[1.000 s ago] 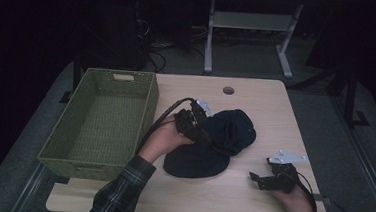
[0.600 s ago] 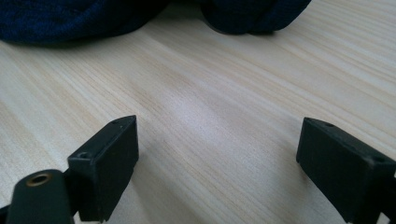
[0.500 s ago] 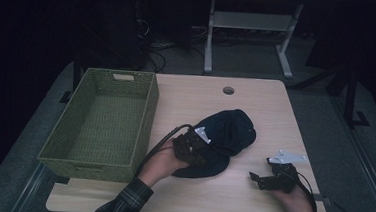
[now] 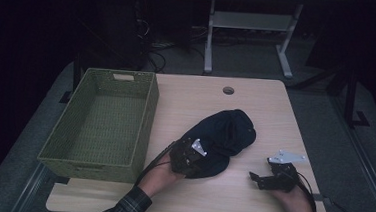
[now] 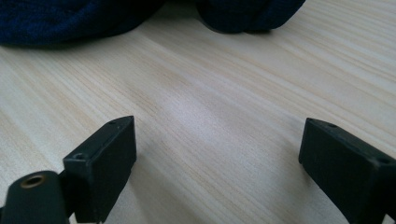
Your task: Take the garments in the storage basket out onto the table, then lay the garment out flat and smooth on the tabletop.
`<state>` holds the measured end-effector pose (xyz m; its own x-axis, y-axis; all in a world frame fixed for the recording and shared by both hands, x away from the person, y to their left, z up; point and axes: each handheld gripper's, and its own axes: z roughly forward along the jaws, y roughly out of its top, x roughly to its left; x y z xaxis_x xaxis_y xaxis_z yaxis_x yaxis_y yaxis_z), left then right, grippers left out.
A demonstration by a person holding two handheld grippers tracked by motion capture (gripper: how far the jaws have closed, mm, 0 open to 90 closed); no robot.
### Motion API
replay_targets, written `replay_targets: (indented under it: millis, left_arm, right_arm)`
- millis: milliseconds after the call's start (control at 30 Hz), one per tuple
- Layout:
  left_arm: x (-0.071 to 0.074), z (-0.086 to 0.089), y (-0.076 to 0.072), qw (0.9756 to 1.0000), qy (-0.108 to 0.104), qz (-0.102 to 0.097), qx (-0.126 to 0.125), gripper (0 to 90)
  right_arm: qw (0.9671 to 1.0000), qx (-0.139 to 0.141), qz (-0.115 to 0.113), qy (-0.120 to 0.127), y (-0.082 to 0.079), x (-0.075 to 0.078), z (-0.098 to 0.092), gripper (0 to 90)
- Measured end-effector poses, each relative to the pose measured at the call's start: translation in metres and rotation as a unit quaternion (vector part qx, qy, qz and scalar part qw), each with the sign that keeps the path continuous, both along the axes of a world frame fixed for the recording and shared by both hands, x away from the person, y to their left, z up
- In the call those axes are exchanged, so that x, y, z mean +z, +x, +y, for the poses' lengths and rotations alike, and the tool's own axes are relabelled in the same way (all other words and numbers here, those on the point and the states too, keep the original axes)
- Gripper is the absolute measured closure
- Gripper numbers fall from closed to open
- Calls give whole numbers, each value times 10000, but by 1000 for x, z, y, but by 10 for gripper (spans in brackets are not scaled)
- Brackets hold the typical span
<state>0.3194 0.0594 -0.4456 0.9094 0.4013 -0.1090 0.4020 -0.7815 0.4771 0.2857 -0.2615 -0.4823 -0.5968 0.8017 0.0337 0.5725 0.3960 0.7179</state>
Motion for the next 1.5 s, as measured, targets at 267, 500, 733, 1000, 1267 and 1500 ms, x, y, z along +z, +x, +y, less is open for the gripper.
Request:
replay_targets:
  millis: [267,500,733,1000,1267,1500]
  left_arm:
    - [-2,-1,-2,9999,23,-130,-28,887]
    - [-2,-1,-1,9999,8,-101,-39,887]
    - [-3,1,1,10000,-74,5,-13,887]
    - [-2,1,3,10000,-47,51,-30,887]
    - [-2,0,3,10000,-45,70,20,888]
    - [-2,0,3,9999,-54,92,30,887]
  right_arm:
    - [10000,-17,72,9,1,8,0,139]
    - [9996,23,-76,278,11,35,-2,139]
    - [9990,161,-195,361,27,58,0,139]
    - [9985,346,-270,330,53,67,4,139]
    - [9971,518,-228,517,78,66,11,176]
    - [9956,650,-264,625,97,62,14,288]
